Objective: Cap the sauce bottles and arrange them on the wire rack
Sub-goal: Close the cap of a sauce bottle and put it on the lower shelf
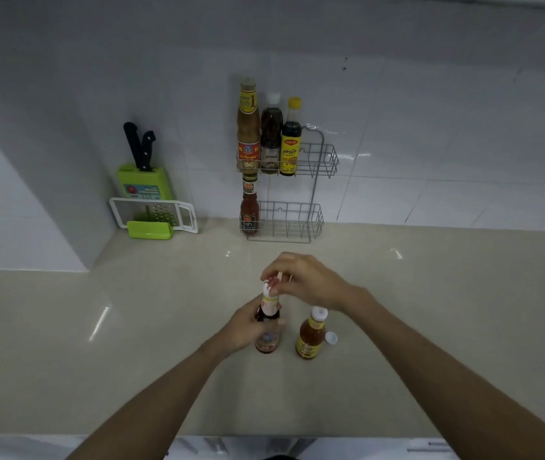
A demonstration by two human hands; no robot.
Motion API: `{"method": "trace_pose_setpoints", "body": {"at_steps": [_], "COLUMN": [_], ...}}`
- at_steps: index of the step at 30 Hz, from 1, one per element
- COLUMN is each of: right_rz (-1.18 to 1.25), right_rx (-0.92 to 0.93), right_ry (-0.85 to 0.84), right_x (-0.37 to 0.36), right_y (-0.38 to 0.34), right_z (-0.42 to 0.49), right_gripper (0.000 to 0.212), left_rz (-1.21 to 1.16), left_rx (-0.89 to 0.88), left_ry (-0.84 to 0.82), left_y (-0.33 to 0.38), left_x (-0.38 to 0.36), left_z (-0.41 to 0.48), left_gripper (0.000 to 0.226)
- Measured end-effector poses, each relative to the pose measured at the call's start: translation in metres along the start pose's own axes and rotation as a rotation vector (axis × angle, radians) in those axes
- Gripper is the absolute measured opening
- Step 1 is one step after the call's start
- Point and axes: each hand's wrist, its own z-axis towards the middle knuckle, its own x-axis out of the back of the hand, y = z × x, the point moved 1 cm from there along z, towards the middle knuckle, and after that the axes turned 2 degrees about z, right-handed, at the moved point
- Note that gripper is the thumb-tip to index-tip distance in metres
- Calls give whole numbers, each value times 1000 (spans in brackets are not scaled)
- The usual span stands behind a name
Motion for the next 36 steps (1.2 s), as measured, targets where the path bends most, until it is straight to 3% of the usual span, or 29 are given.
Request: {"method": "trace_pose_setpoints", "body": {"at_steps": [6, 10, 13, 17, 19, 21, 23, 26, 28, 31, 34, 36], "right_rz": [-123, -282, -465, -760, -810, -738, -706, -690, -505, -275, -295, -308], "right_rx": [91, 106, 181, 416, 316, 35, -129, -69, 5, 76, 130, 153], "right_ry": [-176, -104, -62, 32, 138, 267, 291, 173, 63, -7, -30, -79], "right_x": [80, 95, 95, 97, 95, 90, 86, 100, 115, 126, 120, 121], "right_y": [-27, -28, -30, -33, -33, -34, -35, -44, -47, -42, -35, -34], "right_z": [32, 41, 39, 34, 35, 40, 47, 48, 44, 43, 51, 55], "right_gripper": [26, 27, 42, 45, 53, 60, 64, 66, 44, 27, 37, 29], "left_rz": [-77, -95, -101, -49, -40, -63, -100, -86, -68, -71, -69, -59], "left_rx": [-74, -136, -162, -149, -176, -193, -181, -165, -183, -192, -166, -141], "left_ry": [-165, -75, 17, -122, -14, 312, 452, 165, 53, 78, 97, 73], "left_y": [58, 73, 74, 85, 90, 92, 94, 98, 104, 106, 103, 102], "left_x": [29, 26, 20, 29, 22, 10, 6, 18, 28, 34, 40, 44], "left_z": [8, 15, 18, 20, 21, 25, 30, 34, 32, 33, 33, 32], "left_gripper": [17, 21, 16, 10, 13, 14, 12, 11, 11, 10, 9, 10]}}
